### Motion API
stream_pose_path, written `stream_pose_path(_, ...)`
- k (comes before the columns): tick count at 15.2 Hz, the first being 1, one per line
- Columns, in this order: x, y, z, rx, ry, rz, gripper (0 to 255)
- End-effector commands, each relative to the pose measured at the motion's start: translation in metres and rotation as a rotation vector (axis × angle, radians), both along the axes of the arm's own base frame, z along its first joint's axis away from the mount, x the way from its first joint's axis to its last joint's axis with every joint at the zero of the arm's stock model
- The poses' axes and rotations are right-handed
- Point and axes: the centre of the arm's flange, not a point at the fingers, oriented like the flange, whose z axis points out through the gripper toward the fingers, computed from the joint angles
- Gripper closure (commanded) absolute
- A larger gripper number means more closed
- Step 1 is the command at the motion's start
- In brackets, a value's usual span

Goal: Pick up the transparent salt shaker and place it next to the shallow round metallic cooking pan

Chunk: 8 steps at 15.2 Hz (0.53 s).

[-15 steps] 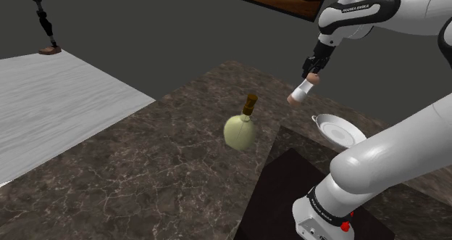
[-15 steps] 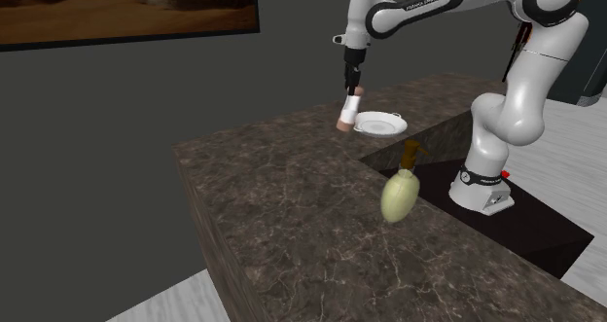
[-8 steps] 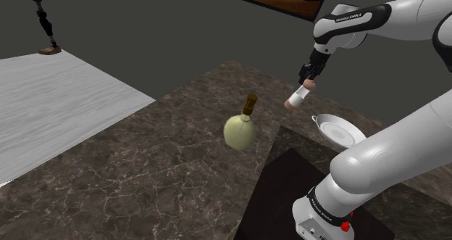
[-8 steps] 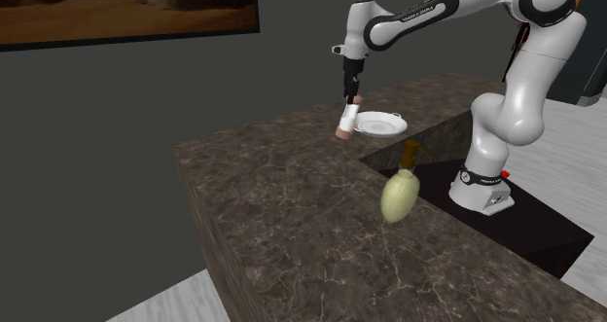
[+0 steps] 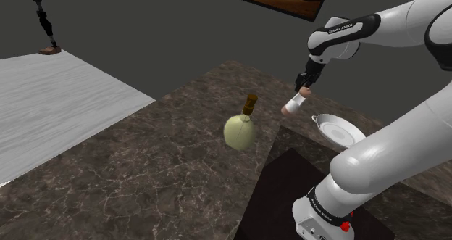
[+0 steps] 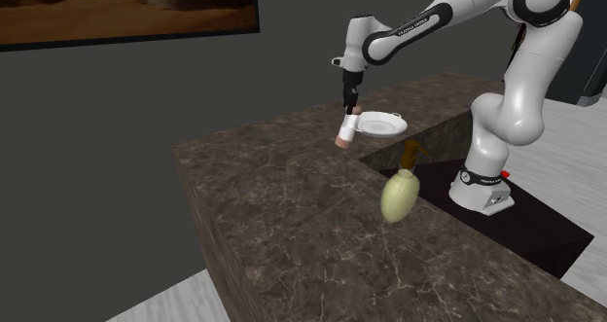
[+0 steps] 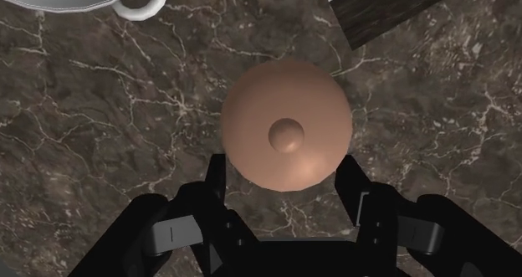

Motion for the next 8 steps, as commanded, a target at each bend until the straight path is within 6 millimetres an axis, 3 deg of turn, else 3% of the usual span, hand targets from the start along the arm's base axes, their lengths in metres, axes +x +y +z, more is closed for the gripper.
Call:
stream_pose_path(1,0.0008,0.0006,-0.0114,0.000,-0.001,0.000,255)
stream_pose_path(2,0.0008,0.0006,-0.0202,0.000,-0.001,0.000,255)
stream_pose_path(8,0.0008,0.0006,-0.0202,0.000,-0.001,0.000,255)
